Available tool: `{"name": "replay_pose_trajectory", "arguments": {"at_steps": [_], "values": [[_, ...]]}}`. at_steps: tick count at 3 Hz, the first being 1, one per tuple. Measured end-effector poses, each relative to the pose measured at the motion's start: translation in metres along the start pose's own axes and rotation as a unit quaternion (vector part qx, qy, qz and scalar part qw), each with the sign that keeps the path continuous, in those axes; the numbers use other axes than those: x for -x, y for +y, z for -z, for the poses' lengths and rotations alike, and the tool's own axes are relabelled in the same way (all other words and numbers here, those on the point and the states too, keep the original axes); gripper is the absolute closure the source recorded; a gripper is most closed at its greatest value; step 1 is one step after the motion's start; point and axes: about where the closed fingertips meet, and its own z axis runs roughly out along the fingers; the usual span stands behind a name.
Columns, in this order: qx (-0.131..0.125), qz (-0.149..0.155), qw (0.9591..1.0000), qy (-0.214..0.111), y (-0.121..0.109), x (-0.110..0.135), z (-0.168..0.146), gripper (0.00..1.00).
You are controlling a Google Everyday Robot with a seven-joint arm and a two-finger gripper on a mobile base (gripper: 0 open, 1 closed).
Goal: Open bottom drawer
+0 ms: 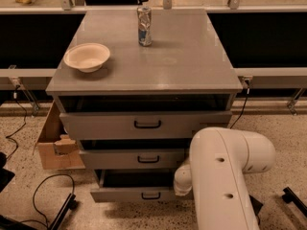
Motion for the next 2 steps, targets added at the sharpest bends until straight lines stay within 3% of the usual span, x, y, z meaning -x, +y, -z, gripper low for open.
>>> {"name": "replay_pose_trajectory", "arguments": {"at_steps": [1,2], "values": [[0.000,0.000,1.0000,0.000,-0.0002,0.0002,0.0023,0.85],[0.000,0.000,1.0000,0.000,-0.0004,0.0003,0.0036,0.65]]}}
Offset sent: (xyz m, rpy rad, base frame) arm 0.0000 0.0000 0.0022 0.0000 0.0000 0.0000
